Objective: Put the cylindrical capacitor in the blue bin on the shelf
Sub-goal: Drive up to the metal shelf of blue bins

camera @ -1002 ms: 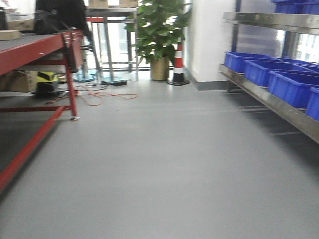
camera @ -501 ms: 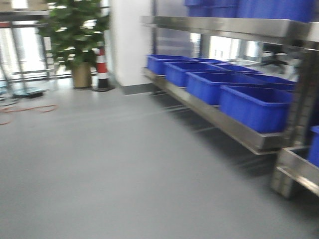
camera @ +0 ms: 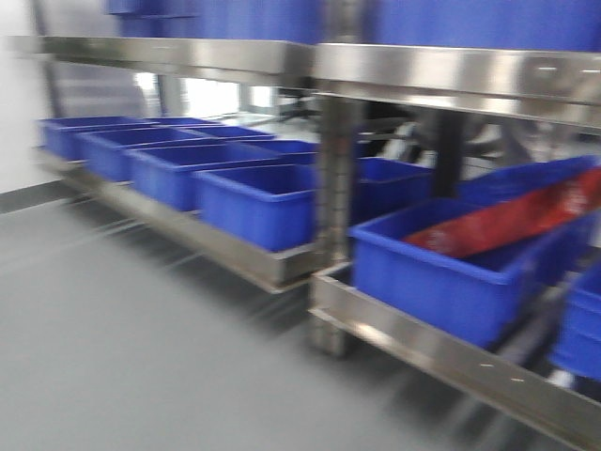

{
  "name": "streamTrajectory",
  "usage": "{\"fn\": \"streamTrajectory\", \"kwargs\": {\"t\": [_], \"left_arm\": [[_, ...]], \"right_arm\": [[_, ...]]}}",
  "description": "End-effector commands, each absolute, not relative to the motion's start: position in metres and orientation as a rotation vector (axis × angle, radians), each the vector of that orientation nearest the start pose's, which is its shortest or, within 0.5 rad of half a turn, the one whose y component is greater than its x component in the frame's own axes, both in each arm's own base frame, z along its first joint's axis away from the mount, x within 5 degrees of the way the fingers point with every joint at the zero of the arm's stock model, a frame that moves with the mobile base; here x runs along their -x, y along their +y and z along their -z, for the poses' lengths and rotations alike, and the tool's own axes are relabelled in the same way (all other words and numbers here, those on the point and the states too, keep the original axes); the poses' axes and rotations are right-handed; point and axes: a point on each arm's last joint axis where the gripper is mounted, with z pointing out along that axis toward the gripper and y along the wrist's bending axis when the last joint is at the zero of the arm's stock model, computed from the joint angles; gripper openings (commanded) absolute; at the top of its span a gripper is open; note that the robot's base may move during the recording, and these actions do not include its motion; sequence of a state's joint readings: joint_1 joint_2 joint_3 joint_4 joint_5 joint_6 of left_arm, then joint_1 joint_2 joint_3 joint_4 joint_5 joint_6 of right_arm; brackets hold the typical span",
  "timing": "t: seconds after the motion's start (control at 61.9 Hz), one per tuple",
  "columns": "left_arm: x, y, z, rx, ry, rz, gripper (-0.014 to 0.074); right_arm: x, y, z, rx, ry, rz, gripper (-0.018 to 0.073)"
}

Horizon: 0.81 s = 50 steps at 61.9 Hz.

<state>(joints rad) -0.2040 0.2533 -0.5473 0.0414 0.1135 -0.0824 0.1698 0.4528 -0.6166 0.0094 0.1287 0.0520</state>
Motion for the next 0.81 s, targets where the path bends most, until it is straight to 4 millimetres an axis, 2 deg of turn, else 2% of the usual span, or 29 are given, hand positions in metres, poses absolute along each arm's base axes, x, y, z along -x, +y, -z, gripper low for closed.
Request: {"fn": "streamTrajectory", "kwargs": {"t": [0.0, 0.792], "left_arm": [[-0.0461, -0.0091, -0.3711, -0.097, 1.273, 0.211, -0.0111], [-0.0461, -0.0091, -0.3711, -0.097, 1.273, 0.211, -0.0111]], "right_arm": [[-0.0876, 0.0151, -0.3787, 0.084, 1.412, -0.185, -0.0165], [-0.0876, 0.0151, -0.3787, 0.084, 1.412, -0.185, -0.0165]]}}
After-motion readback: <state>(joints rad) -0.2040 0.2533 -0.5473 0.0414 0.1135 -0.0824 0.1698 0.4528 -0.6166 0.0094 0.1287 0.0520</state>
